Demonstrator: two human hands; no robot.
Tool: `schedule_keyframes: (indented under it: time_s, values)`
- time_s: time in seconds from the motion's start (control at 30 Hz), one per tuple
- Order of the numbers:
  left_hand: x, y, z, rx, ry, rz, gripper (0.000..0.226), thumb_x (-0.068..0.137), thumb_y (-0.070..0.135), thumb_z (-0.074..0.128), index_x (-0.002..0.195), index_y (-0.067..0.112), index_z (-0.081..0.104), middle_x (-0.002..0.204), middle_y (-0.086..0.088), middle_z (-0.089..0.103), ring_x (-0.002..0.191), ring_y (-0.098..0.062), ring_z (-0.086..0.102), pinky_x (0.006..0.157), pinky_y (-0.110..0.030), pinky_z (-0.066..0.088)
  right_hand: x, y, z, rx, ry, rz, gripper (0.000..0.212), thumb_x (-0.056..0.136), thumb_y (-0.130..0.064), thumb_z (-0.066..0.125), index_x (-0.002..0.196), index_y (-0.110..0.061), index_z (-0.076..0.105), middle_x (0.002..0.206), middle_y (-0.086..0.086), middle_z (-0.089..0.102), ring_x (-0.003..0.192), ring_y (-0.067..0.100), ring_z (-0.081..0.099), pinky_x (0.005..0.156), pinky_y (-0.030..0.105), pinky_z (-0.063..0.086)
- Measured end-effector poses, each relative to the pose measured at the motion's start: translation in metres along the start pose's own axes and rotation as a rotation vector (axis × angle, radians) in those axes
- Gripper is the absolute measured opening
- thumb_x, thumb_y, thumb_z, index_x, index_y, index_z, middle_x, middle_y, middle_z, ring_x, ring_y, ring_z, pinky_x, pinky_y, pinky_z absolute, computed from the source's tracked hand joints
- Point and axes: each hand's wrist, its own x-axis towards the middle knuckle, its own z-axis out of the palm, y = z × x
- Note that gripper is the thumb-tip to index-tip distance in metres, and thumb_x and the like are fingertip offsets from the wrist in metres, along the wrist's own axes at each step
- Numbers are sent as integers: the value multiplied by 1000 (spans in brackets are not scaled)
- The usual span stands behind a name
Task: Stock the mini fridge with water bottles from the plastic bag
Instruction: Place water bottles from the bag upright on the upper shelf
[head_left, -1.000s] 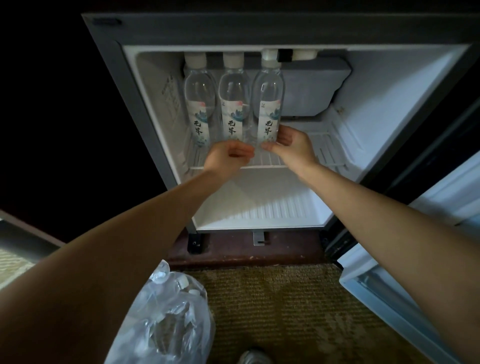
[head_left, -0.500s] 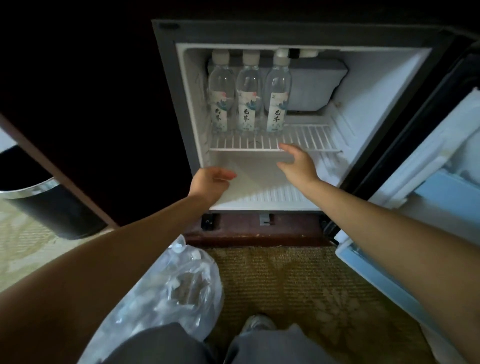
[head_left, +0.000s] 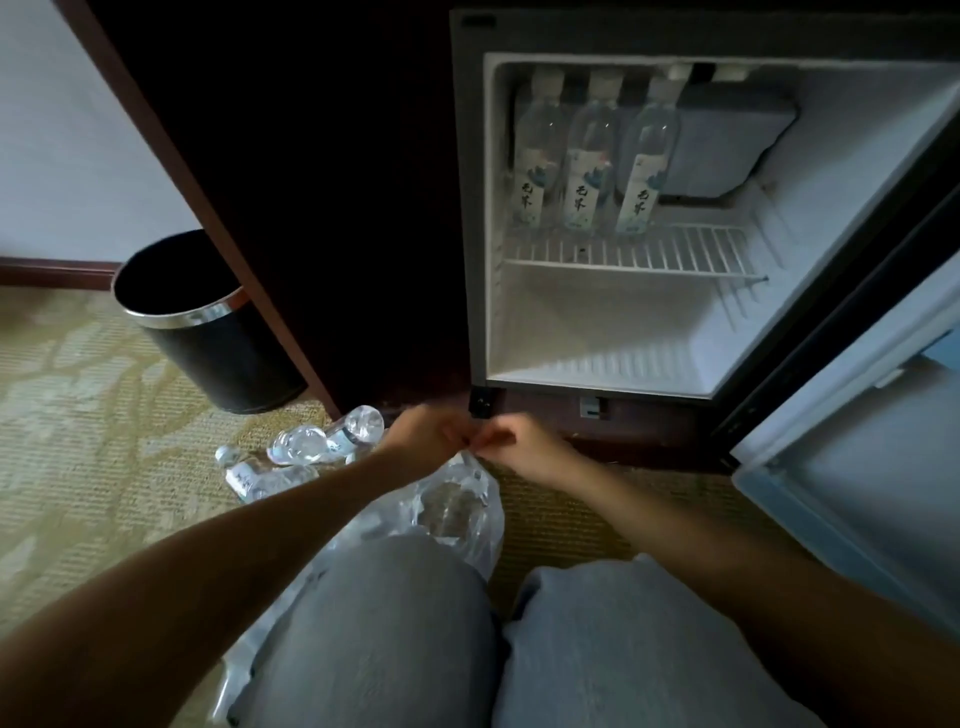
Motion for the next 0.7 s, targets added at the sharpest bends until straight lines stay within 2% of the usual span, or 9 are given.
schedule_keyframes:
  time_s: [0.07, 0.13, 0.2, 0.27, 0.33, 0.4, 0.53, 0.63, 0.7]
  values:
    - [-12, -15, 6, 119, -55, 8, 20, 84, 8, 60, 91, 19, 74, 92, 1, 71, 87, -18, 66, 78, -28, 51, -3, 6, 21, -34, -49, 13, 18, 88, -15, 66, 105, -11, 69, 107, 6, 70, 98, 16, 64, 88, 28, 50]
    - [-24, -26, 14, 151, -71, 42, 18, 84, 6, 60, 89, 19, 72, 89, 2, 71, 85, -17, 67, 74, -26, 52, -7, 10, 37, -19, -86, 26, 18, 88, -13, 64, 105, -10, 68, 105, 6, 70, 96, 15, 64, 88, 28, 51]
    - [-35, -35, 23, 154, -129, 51, 9, 90, 19, 61, 87, 21, 70, 85, 4, 71, 79, -12, 67, 70, -25, 53, -7, 14, 52, -45, -145, 57, 19, 88, -17, 65, 106, -10, 68, 106, 5, 69, 96, 14, 62, 91, 31, 49]
    - [-41, -45, 31, 179, -225, 22, 14, 93, 31, 59, 91, 22, 69, 89, 6, 72, 80, -7, 66, 71, -19, 50, -4, 18, 63, -123, -228, 84, 23, 89, -25, 64, 106, -11, 70, 105, 4, 69, 97, 16, 62, 91, 31, 48]
    - [-43, -59, 40, 214, -291, -4, 16, 92, 19, 58, 101, 19, 71, 103, 5, 72, 95, -8, 66, 77, -14, 46, 0, 25, 72, -217, -285, 102, 20, 93, -27, 58, 103, -12, 68, 94, 1, 66, 87, 15, 60, 79, 27, 48]
    - [-42, -70, 52, 245, -329, -40, 27, 90, 10, 54, 111, 17, 69, 114, 2, 69, 104, -13, 63, 87, -18, 46, 5, 33, 80, -315, -290, 128, 17, 97, -24, 51, 98, -15, 65, 84, -1, 59, 77, 14, 56, 66, 24, 42]
    - [-35, -81, 89, 209, -269, -245, 30, 93, 12, 49, 118, 17, 65, 121, -3, 65, 109, -19, 61, 90, -27, 48, 12, 49, 91, -416, -289, 165, 24, 96, -18, 48, 114, -10, 62, 109, 9, 63, 99, 23, 60, 86, 32, 49]
    - [-29, -79, 106, 50, -206, -438, 26, 91, 27, 57, 111, 15, 66, 115, -4, 65, 105, -22, 62, 86, -30, 50, 17, 57, 96, -485, -271, 179, 23, 96, -18, 46, 113, -12, 61, 108, 8, 60, 101, 25, 59, 87, 34, 47]
    - [-23, -76, 113, 10, -268, -492, 32, 89, 36, 60, 109, 12, 65, 107, -6, 64, 101, -23, 62, 79, -29, 48, 20, 62, 101, -534, -276, 183, 22, 95, -22, 47, 110, -15, 61, 106, 7, 60, 101, 25, 59, 87, 35, 47]
